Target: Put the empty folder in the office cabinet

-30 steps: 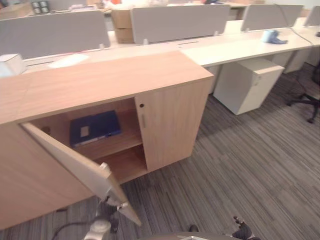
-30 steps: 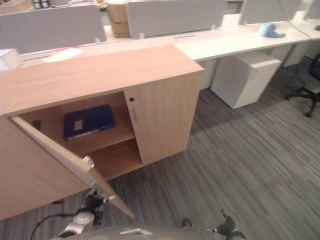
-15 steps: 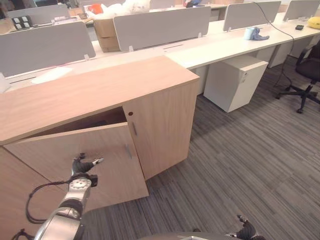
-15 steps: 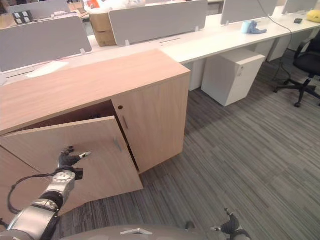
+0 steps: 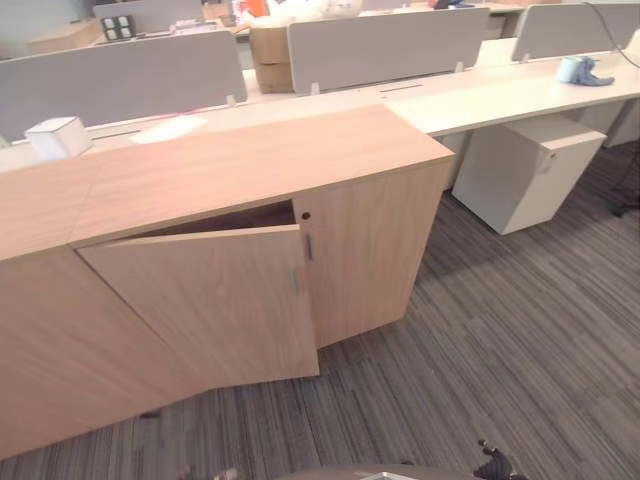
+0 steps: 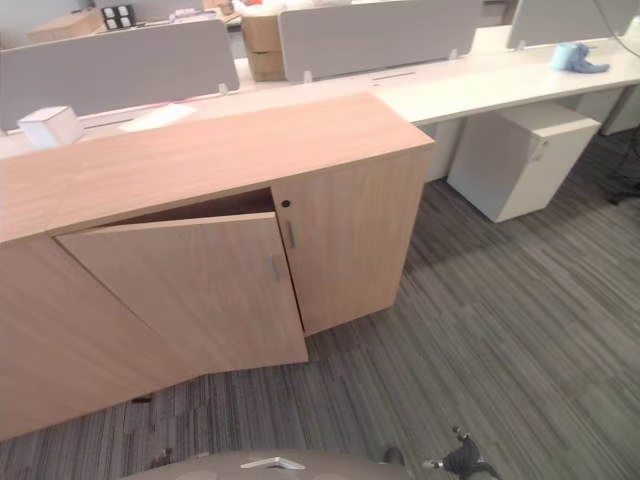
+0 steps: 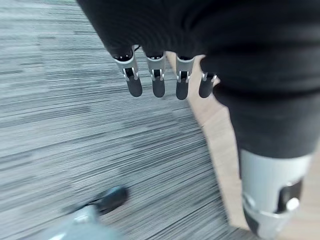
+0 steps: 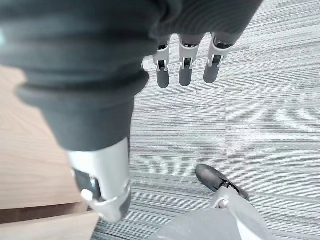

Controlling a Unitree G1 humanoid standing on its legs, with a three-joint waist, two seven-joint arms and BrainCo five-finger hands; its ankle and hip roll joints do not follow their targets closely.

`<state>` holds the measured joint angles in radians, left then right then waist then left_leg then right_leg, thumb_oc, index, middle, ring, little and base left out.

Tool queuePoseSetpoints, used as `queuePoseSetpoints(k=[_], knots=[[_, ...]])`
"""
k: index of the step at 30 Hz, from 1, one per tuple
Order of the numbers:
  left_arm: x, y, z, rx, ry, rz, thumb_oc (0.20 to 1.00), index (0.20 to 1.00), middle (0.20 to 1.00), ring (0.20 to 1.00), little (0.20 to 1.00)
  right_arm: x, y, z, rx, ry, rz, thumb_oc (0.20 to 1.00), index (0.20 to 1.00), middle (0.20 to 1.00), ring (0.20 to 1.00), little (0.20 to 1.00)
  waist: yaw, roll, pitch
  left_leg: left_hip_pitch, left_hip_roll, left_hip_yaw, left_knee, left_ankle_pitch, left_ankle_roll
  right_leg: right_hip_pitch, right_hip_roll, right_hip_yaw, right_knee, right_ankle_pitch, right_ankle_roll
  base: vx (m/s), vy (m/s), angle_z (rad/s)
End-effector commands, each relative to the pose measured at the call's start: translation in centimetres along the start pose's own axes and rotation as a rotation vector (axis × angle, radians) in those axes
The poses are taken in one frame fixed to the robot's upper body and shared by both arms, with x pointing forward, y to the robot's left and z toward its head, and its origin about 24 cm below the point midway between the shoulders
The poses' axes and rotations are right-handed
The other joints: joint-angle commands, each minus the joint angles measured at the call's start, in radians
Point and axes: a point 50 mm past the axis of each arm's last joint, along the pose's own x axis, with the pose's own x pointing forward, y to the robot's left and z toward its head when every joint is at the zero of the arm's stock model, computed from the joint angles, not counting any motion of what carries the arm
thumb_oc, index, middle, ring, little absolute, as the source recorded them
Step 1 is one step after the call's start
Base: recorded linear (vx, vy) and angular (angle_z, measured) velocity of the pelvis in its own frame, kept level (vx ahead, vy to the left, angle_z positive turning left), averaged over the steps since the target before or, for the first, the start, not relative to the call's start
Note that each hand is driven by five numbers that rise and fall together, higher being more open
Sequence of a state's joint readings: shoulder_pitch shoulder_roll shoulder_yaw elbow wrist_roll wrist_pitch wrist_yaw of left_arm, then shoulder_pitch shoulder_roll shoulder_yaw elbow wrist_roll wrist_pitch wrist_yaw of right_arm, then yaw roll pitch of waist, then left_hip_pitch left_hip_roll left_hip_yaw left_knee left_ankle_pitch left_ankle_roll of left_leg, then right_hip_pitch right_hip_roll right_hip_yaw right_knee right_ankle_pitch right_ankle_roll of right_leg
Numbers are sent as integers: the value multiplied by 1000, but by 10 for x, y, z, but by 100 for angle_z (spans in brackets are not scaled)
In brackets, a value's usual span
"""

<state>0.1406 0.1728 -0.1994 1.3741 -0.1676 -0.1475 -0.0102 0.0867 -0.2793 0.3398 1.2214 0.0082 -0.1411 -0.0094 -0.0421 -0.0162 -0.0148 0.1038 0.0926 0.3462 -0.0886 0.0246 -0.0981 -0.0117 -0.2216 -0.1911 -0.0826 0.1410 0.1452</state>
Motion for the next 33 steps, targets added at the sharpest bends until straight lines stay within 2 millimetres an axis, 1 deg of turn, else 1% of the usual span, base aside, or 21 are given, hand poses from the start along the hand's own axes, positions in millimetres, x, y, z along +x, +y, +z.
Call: queuePoseSetpoints(k=[1, 2, 3, 5, 6, 8, 11, 13, 15, 16, 18, 19, 20, 21, 22, 24, 26, 27, 28, 29, 33], knots=[[5, 21, 42, 84, -63, 32, 1000, 1000, 1000, 1000, 1000, 7, -10, 27, -52, -41, -17, 1000, 1000, 1000, 1000, 1000, -1, -3, 20, -54, 5, -109, 1, -5, 13, 20, -21, 13, 41, -35, 34, -47, -44, 69], [5, 19, 34, 101, -32, 23, 1000, 1000, 1000, 1000, 1000, 8, -7, 28, -49, -39, -11, 1000, 1000, 1000, 1000, 1000, 3, -5, 22, -61, 7, -122, 1, -2, 15, 14, -8, 45, 44, -45, 30, -26, -19, 50], [5, 19, 34, 101, -32, 23, 1000, 1000, 1000, 1000, 1000, 8, -7, 28, -49, -39, -11, 1000, 1000, 1000, 1000, 1000, 3, -5, 22, -61, 7, -122, 1, -2, 15, 14, -8, 45, 44, -45, 30, -58, -38, 40], [2, 22, 12, 125, 43, 17, 1000, 1000, 1000, 1000, 1000, 9, 2, 29, -20, -28, 20, 1000, 1000, 1000, 1000, 1000, 23, -8, 27, -77, 10, -155, 1, 10, 20, 0, 43, 157, 53, -82, 14, -70, -72, 36], [1, 24, 9, 130, 57, 18, 1000, 1000, 1000, 1000, 1000, 9, 3, 27, -13, -19, 27, 1000, 1000, 1000, 1000, 1000, 30, -8, 25, -79, 10, -165, 1, 11, 21, 4, 49, 165, 50, -87, 9, -46, -118, 51], [1, 24, 7, 109, 55, 9, 1000, 1000, 1000, 1000, 1000, 8, 8, 22, -9, 4, 46, 1000, 1000, 1000, 1000, 1000, 45, -5, 19, -90, 15, -192, 1, 25, 17, 20, 65, 149, 42, -99, -5, -18, -127, 53], [2, 22, 11, 100, 40, -1, 1000, 1000, 1000, 1000, 1000, 8, 8, 21, -16, 7, 53, 1000, 1000, 1000, 1000, 1000, 49, -1, 18, -98, 26, -209, 1, 37, 9, 32, 79, 127, 33, -106, -13, -29, -167, 35], [4, 20, 28, 122, -13, -7, 1000, 1000, 1000, 1000, 1000, 8, 10, 26, -48, -10, 65, 1000, 1000, 1000, 1000, 1000, 61, 7, 35, -119, 61, -232, 8, 75, -16, 56, 117, 98, 14, -124, -33, -82, -273, 48], [4, 20, 28, 122, -14, -7, 1000, 1000, 1000, 1000, 1000, 8, 10, 26, -48, -11, 65, 1000, 1000, 1000, 1000, 1000, 60, 8, 36, -119, 61, -233, 8, 75, -16, 57, 118, 96, 14, -124, -33, -45, -124, 20], [5, 17, 39, 118, -49, -16, 1000, 1000, 1000, 1000, 1000, 9, 11, 29, -70, -19, 71, 1000, 1000, 1000, 1000, 1000, 66, 9, 47, -131, 78, -244, 22, 87, -27, 68, 134, 90, 8, -133, -44, -67, -159, 26], [6, 10, 48, 107, -81, -31, 1000, 1000, 1000, 1000, 1000, 9, 9, 30, -82, -19, 70, 1000, 1000, 1000, 1000, 1000, 73, 5, 63, -163, 78, -262, 80, 83, -30, 69, 137, 83, 8, -131, -54, -116, -173, 12], [7, 6, 52, 90, -91, -41, 1000, 1000, 1000, 1000, 1000, 9, 8, 30, -84, -14, 71, 1000, 1000, 1000, 1000, 1000, 77, -3, 77, -192, 61, -271, 145, 63, -28, 71, 132, 69, 7, -130, -61, -105, -105, 11], [7, 6, 52, 90, -91, -41, 1000, 1000, 1000, 1000, 1000, 9, 8, 30, -84, -14, 71, 1000, 1000, 1000, 1000, 1000, 77, -3, 77, -192, 61, -271, 145, 63, -28, 71, 132, 69, 7, -130, -61, -118, -136, 13], [7, 3, 52, 87, -91, -48, 1000, 1000, 1000, 1000, 1000, 10, 7, 29, -78, -8, 69, 1000, 1000, 1000, 1000, 1000, 76, -13, 82, -200, 17, -271, 192, 24, -14, 68, 124, 57, 9, -127, -69, -45, -64, 14], [7, 3, 52, 87, -91, -48, 1000, 1000, 1000, 1000, 1000, 10, 7, 29, -78, -8, 69, 1000, 1000, 1000, 1000, 1000, 76, -13, 82, -200, 17, -271, 192, 24, -14, 68, 124, 57, 9, -127, -69, -52, -84, 5], [7, 1, 48, 93, -75, -59, 1000, 1000, 1000, 1000, 1000, 10, 6, 28, -75, -2, 68, 1000, 1000, 1000, 1000, 1000, 72, -16, 72, -190, -36, -275, 198, -15, 13, 64, 129, 57, 8, -124, -74, 3, -32, -6], [7, -2, 42, 91, -60, -69, 1000, 1000, 1000, 1000, 1000, 10, 5, 28, -73, -1, 65, 1000, 1000, 1000, 1000, 1000, 69, -3, 66, -162, -71, -281, 166, -28, 35, 55, 147, 63, 11, -121, -77, 19, 4, -12], [7, -2, 42, 91, -60, -69, 1000, 1000, 1000, 1000, 1000, 10, 5, 28, -73, -1, 65, 1000, 1000, 1000, 1000, 1000, 69, -3, 66, -162, -71, -281, 166, -28, 35, 55, 147, 63, 11, -121, -77, 38, 42, -2], [6, -2, 37, 99, -46, -71, 1000, 1000, 1000, 1000, 1000, 10, 5, 28, -71, 2, 62, 1000, 1000, 1000, 1000, 1000, 64, 7, 53, -142, -82, -280, 129, -25, 45, 49, 156, 62, 11, -118, -76, 47, 48, 5], [6, 0, 36, 109, -41, -69, 1000, 1000, 1000, 1000, 1000, 10, 4, 28, -71, 2, 60, 1000, 1000, 1000, 1000, 1000, 61, 8, 46, -134, -85, -278, 109, -20, 47, 48, 157, 61, 10, -117, -74, 67, 64, 14], [6, 3, 42, 123, -69, -68, 1000, 1000, 1000, 1000, 1000, 9, 1, 26, -79, 12, 56, 1000, 1000, 1000, 1000, 1000, 58, 16, 32, -91, -88, -282, 31, -3, 54, 53, 159, 64, 7, -120, -70, 59, 59, 2]])
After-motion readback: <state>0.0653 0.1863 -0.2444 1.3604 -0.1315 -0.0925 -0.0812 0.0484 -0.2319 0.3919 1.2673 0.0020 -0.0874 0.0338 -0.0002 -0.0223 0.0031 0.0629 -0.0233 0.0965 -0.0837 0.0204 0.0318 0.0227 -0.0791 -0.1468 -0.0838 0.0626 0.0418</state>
